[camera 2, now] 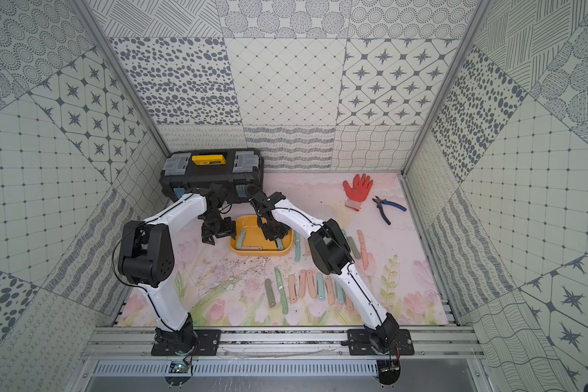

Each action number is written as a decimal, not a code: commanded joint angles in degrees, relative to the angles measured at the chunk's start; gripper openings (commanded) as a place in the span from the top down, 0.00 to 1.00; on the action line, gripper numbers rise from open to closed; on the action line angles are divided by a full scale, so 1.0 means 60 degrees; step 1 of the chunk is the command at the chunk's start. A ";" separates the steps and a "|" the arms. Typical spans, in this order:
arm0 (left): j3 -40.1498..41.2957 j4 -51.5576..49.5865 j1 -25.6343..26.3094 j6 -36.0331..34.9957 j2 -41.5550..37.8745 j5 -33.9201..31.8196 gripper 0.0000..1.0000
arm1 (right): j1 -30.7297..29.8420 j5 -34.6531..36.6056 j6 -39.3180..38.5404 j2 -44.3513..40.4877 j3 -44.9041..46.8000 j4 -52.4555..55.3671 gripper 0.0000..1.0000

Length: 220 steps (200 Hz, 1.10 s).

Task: Take the fruit knife out of the storage box
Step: Pick up the fruit knife from the storage box.

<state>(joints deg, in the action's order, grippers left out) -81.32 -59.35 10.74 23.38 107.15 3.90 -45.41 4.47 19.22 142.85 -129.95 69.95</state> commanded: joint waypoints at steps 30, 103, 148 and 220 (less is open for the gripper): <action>-0.0124 -0.0201 0.0007 -0.0029 -0.0138 -0.0127 0.20 | -0.0050 0.0143 -0.0105 0.0027 -0.0636 -0.0249 0.76; -0.0129 -0.0214 0.0009 -0.0029 -0.0122 -0.0138 0.20 | -0.0047 0.0487 -0.0270 -0.0401 -0.1016 -0.0544 0.77; -0.0136 -0.0215 0.0015 -0.0029 -0.0129 -0.0124 0.19 | -0.0056 0.0263 -0.0157 -0.0364 -0.1049 -0.0672 0.79; -0.0129 -0.0212 0.0016 -0.0029 -0.0133 -0.0127 0.19 | 0.0060 0.0006 -0.0146 -0.0489 -0.3392 0.0351 0.79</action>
<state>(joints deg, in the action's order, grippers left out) -81.32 -59.35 10.74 23.38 107.15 3.90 -45.30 5.39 18.46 142.74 -143.90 69.06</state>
